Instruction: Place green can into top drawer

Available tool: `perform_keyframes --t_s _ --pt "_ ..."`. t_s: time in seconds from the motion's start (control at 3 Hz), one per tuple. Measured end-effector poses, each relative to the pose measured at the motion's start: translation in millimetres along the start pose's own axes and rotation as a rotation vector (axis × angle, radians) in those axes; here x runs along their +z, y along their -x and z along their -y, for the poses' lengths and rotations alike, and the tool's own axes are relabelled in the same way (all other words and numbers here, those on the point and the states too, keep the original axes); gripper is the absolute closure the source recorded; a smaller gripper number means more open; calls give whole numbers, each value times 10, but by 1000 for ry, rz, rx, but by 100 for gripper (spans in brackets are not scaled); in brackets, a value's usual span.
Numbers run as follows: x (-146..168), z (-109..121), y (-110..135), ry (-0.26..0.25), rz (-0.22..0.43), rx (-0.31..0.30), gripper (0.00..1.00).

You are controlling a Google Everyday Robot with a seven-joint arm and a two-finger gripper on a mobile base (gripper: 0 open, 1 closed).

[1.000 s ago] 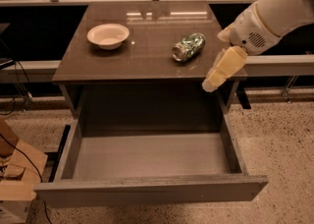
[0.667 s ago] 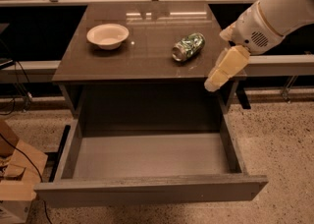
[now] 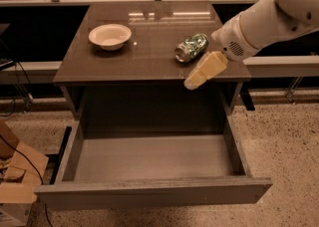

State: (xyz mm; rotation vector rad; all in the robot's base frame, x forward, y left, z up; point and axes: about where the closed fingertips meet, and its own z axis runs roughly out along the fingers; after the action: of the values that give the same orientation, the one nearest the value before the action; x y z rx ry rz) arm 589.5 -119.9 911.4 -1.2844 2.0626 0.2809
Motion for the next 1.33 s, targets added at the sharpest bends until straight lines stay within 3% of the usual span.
perform_keyframes --t_s 0.33,0.67,1.33 --pt "226 184 130 -84 64 42 0" --pt "462 368 178 -136 139 119 0" --pt "864 680 101 -127 260 279 0"
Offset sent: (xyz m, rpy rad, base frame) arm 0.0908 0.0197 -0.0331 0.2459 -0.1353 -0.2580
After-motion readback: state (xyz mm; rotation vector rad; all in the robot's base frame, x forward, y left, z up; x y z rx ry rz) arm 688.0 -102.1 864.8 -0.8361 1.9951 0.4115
